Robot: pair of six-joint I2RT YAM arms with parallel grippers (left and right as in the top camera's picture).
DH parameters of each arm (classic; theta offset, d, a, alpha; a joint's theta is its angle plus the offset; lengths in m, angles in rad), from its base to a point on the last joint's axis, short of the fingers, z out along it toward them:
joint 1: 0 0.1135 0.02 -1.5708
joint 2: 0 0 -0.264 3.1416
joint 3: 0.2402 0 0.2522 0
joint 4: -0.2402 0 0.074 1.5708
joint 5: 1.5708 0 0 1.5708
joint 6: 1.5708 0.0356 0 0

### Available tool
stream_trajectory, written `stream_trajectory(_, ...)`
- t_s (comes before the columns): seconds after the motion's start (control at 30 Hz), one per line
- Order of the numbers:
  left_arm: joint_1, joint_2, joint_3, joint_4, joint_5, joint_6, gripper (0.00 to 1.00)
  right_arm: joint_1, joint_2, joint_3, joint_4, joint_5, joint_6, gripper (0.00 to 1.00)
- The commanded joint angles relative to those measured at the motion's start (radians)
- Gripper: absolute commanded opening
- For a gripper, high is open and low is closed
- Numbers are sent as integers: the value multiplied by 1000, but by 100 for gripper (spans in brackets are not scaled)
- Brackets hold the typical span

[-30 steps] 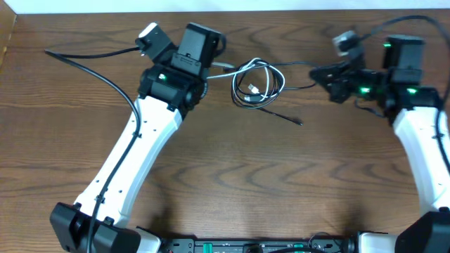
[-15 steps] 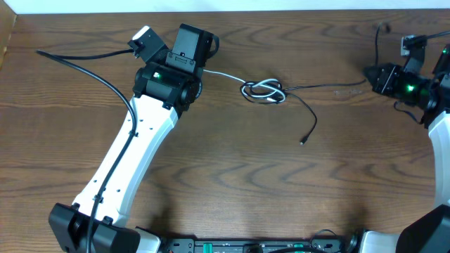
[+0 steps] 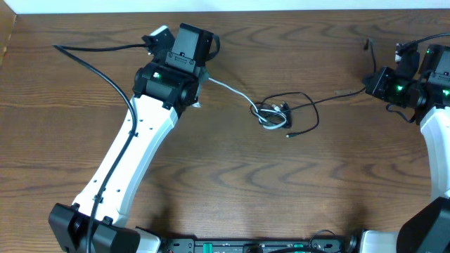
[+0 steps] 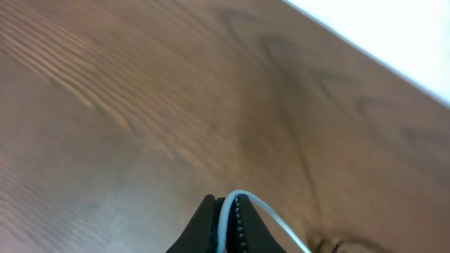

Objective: Untangle cables

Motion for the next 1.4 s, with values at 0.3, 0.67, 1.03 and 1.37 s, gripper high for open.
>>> stream_trajectory(0.3, 5, 58, -12, -82, 136, 200, 73, 6, 3, -6, -16, 20, -34, 41)
stream_trajectory(0.67, -11, 85, -13, 23, 495, 340, 69, 6, 3, -6, -15, 20, -34, 70)
stream_trajectory(1.03, -170, 279, -14, 84, 877, 640, 63, 11, 3, -6, -21, 20, -41, 72)
stream_trajectory(1.37, -273, 428, -14, 225, 887, 725, 61, 13, 3, -6, -27, 19, -50, 72)
